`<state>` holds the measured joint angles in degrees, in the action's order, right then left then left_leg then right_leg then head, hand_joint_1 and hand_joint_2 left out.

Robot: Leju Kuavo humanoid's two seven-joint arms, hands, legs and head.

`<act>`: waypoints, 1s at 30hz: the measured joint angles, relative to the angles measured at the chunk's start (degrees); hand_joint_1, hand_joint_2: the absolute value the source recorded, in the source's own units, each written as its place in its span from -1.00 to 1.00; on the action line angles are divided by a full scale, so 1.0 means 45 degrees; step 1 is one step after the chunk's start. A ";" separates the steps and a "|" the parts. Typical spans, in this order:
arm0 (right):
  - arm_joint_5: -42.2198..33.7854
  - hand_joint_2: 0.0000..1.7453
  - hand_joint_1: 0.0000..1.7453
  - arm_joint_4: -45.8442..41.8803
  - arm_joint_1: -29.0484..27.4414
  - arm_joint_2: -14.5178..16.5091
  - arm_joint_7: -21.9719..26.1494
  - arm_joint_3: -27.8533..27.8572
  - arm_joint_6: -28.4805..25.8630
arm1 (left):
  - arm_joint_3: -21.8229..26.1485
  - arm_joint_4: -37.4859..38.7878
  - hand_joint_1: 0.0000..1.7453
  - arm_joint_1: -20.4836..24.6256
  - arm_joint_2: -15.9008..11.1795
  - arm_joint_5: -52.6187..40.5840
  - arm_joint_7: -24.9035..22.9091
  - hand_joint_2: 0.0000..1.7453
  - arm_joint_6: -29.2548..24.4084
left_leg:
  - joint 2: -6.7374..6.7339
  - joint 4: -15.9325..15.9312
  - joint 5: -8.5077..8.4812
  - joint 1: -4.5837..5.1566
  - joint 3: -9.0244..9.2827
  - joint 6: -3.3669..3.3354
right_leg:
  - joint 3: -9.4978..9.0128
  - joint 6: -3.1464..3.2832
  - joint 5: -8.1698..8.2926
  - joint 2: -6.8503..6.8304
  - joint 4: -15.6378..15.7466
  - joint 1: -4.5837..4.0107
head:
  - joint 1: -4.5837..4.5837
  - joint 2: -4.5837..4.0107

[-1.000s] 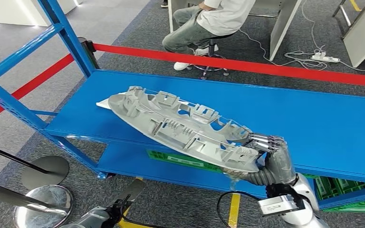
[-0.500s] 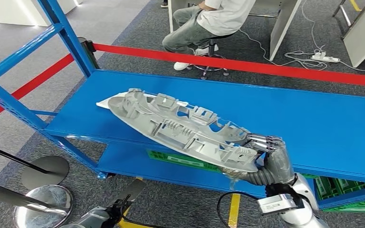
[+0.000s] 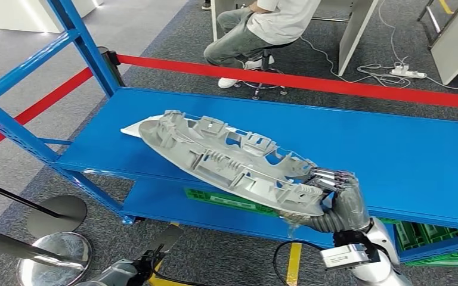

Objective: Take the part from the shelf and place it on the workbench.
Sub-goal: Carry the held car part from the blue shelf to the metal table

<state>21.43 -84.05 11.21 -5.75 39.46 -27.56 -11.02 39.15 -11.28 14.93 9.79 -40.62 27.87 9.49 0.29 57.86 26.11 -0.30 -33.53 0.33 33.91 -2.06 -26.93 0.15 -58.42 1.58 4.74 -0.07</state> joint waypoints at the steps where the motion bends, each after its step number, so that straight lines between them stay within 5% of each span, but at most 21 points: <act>1: 0.0016 1.00 1.00 0.0005 -0.0005 0.0000 0.0001 0.0000 -0.0053 | 0.0000 0.0000 -1.00 -0.0001 0.0000 0.0002 0.0000 -1.00 -0.0005 | 0.0000 0.0000 0.0000 0.0000 0.0000 0.0000 | 0.0000 0.0000 0.0000 0.0000 0.0000 0.0000 | 0.0000 0.0000; 12: -0.0012 1.00 1.00 0.0007 -0.0128 0.0013 0.0011 0.0047 -0.0307 | 0.0000 0.0000 -1.00 -0.0080 -0.0011 0.0086 0.0002 -1.00 -0.0021 | 0.0001 0.0054 0.0037 0.0028 -0.0016 -0.0040 | -0.0002 -0.0014 0.0010 -0.0001 0.0021 0.0040 | 0.0002 0.0000; 19: -0.0018 1.00 1.00 -0.0005 -0.0208 0.0175 -0.0040 0.0216 -0.0508 | 0.0000 -0.0004 -1.00 -0.0104 -0.0042 0.0113 0.0018 -1.00 -0.0021 | -0.0017 0.0005 0.0011 0.0023 -0.0006 -0.0261 | -0.0005 -0.0173 0.0018 -0.0002 0.0087 0.0063 | 0.0000 0.0002; 21: -0.0019 1.00 1.00 -0.0013 -0.0216 0.0197 -0.0040 0.0244 -0.0525 | 0.0000 -0.0012 -1.00 -0.0096 -0.0034 0.0114 0.0035 -1.00 -0.0024 | -0.0046 -0.0174 -0.0081 -0.0050 0.0077 -0.0379 | 0.0305 -0.0206 -0.0370 -0.0011 -0.0499 0.0037 | -0.0023 0.0003; 24: -0.0045 1.00 1.00 -0.0010 -0.0287 0.0204 -0.0046 0.0277 -0.0529 | -0.0002 -0.0019 -1.00 -0.0118 -0.0013 0.0118 0.0044 -1.00 -0.0034 | -0.0056 -0.0207 -0.0070 -0.0059 0.0103 -0.0438 | 0.1539 -0.0218 -0.1416 -0.0017 -0.2957 0.0028 | -0.0026 0.0002; 25: -0.0050 1.00 1.00 -0.0005 -0.0325 0.0204 -0.0053 0.0288 -0.0529 | -0.0004 -0.0019 -1.00 -0.0134 -0.0010 0.0119 0.0044 -1.00 -0.0035 | -0.0051 -0.0203 -0.0053 -0.0056 0.0116 -0.0433 | 0.1827 -0.0228 -0.1487 -0.0019 -0.3462 0.0027 | -0.0023 0.0004; 27: -0.0051 1.00 1.00 0.0001 -0.0363 0.0204 -0.0067 0.0300 -0.0529 | -0.0005 -0.0019 -1.00 -0.0155 -0.0004 0.0119 0.0044 -1.00 -0.0035 | -0.0028 -0.0189 0.0009 -0.0069 0.0181 -0.0372 | 0.1654 -0.0214 -0.0859 -0.0029 -0.2909 0.0035 | -0.0025 0.0002; 30: -0.0058 1.00 1.00 0.0000 -0.0344 0.0212 -0.0066 0.0302 -0.0531 | -0.0005 -0.0019 -1.00 -0.0151 0.0006 0.0124 0.0044 -1.00 -0.0035 | -0.0004 -0.0092 0.0168 -0.0050 0.0260 -0.0156 | 0.0491 -0.0101 0.0180 -0.0058 -0.0545 0.0007 | -0.0030 0.0001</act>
<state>21.17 -84.05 9.66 -4.79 39.16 -26.20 -13.40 39.12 -11.37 14.25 9.82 -40.06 28.06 9.33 0.28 57.44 26.87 -0.52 -32.36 -0.37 36.12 -2.51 -26.12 -0.11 -60.87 1.61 4.61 -0.06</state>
